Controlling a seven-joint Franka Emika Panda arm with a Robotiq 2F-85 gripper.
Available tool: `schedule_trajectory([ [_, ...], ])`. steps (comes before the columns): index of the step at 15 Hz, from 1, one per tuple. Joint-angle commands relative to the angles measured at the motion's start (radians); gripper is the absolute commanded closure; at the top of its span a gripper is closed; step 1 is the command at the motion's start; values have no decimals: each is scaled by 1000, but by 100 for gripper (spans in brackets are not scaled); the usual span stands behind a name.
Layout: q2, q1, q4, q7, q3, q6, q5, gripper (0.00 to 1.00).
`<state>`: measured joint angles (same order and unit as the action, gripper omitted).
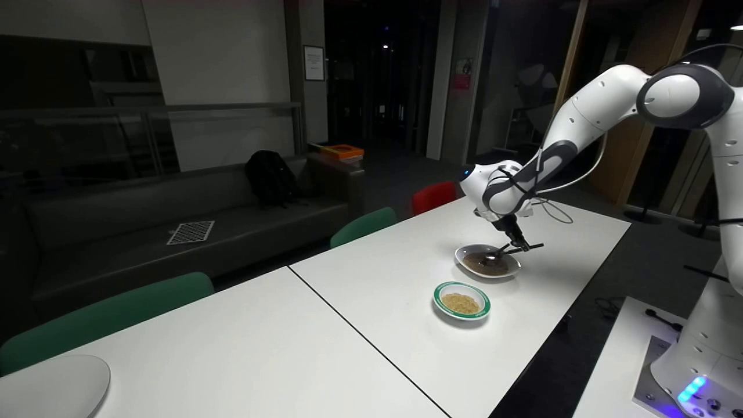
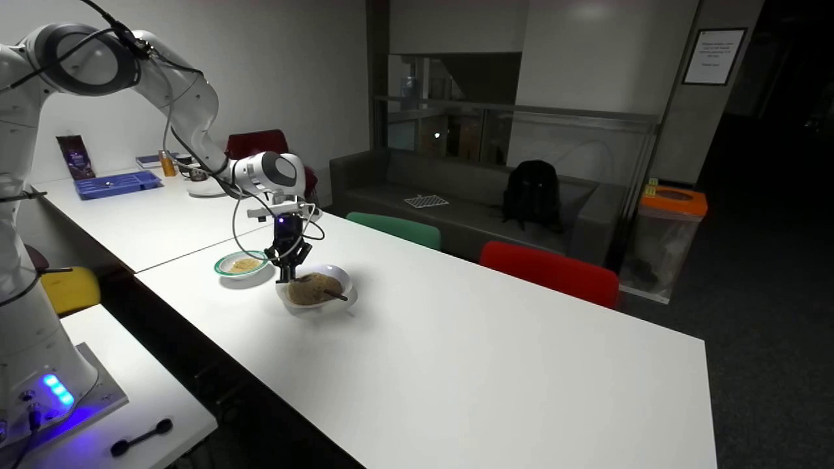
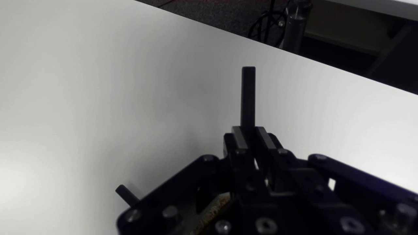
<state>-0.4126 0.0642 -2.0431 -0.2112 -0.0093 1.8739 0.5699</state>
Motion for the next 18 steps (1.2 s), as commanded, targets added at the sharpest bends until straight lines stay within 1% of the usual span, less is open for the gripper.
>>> schedule_trajectory([
  [1, 53, -1, -24, -57, 1, 22, -38, 97],
  [5, 64, -3, -19, -98, 8, 21, -83, 97],
  [9, 91, -6, -42, -145, 21, 22, -103, 97],
  [10, 38, -14, 1, -108, 13, 17, -91, 97],
  [11, 38, -14, 2, -110, 13, 17, -91, 88],
  [17, 27, -14, 2, -110, 12, 17, -91, 88],
  [18, 25, 5, 2, -128, 11, 18, -128, 97],
])
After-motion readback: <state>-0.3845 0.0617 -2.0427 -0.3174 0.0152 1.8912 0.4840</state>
